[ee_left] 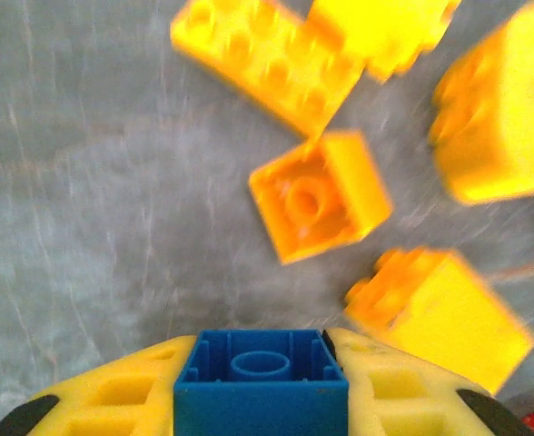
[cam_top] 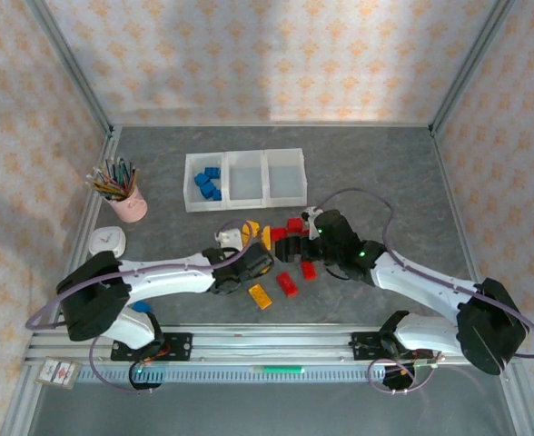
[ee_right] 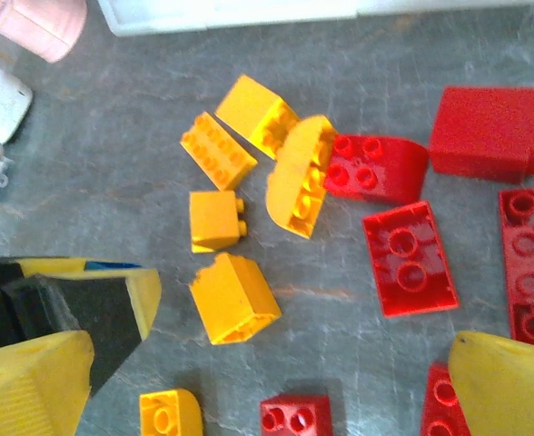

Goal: Sort the legos into containers by color
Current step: Pick up the lego from the middle-left of the table, then place the lego in the container.

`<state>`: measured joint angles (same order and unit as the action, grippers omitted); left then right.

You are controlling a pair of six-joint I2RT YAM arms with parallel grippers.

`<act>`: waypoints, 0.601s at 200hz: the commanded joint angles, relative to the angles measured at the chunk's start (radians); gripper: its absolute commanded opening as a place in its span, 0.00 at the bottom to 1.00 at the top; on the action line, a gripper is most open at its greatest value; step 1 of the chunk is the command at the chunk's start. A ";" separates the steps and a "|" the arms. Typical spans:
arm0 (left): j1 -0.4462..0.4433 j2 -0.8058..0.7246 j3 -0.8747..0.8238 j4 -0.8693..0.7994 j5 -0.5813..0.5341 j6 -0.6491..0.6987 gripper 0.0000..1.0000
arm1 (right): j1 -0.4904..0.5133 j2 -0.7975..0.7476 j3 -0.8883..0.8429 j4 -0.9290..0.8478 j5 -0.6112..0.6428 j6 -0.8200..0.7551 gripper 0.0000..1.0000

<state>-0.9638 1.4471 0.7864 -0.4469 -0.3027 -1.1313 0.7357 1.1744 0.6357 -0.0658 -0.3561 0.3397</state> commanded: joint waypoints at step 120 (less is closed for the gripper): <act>0.528 0.172 0.458 0.088 -0.044 0.442 0.19 | -0.006 0.217 0.199 0.146 0.071 -0.002 1.00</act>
<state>-0.4957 1.5318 1.1816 -0.3927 -0.3733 -0.7727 0.7357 1.3663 0.7803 0.0463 -0.3363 0.3470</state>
